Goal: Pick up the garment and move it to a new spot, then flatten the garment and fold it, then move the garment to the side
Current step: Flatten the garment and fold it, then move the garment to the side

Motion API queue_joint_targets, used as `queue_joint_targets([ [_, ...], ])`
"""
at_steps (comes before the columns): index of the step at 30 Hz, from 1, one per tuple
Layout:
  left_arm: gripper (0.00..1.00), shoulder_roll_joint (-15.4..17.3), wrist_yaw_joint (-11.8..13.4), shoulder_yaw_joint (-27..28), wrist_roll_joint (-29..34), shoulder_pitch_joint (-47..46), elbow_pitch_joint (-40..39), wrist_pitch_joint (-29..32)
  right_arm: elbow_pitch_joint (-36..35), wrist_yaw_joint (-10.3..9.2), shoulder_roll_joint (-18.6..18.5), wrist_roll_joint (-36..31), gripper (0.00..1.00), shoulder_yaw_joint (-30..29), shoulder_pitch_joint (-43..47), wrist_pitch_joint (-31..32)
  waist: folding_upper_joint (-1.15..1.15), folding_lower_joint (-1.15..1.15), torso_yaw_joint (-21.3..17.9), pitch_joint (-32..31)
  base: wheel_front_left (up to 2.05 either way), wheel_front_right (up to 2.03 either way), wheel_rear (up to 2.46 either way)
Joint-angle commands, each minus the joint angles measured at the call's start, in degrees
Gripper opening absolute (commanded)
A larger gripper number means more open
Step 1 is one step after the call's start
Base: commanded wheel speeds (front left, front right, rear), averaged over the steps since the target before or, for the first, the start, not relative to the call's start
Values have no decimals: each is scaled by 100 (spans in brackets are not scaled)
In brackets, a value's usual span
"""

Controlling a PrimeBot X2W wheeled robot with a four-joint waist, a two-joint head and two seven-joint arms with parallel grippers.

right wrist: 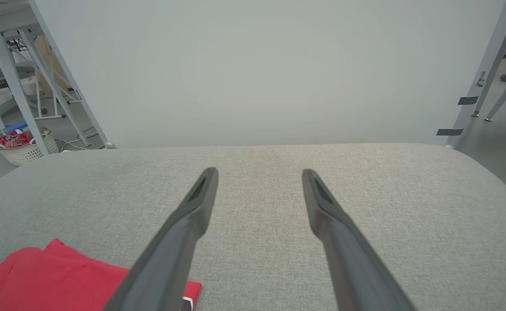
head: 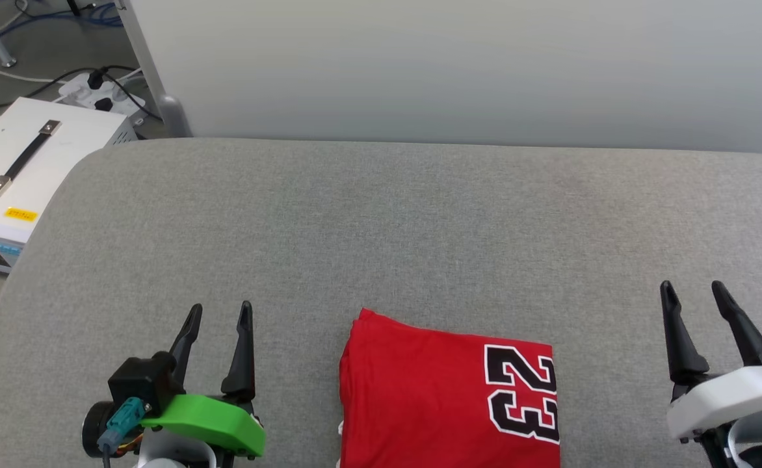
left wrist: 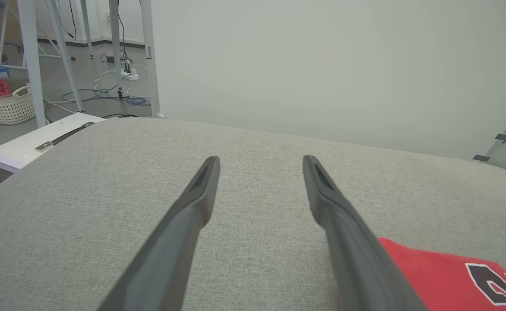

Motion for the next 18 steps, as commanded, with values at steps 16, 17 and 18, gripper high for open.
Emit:
queue_joint_targets([
  [16, 100, 92, 72, -30, -9, 314, 103, -10, -676, -2, 344, -250, 100, 168, 854, -100, 0, 0, -279, -323, 0, 0, 0],
  [17, 100, 91, 67, -34, -14, 304, 114, -11, -688, -2, 352, -250, 100, 166, 848, -94, 0, 0, -278, -321, 0, 0, 0],
  [18, 100, 89, 59, -40, -19, 290, 128, -11, -699, -2, 361, -255, 100, 159, 848, -79, 0, 0, -271, -314, 0, 0, 0],
])
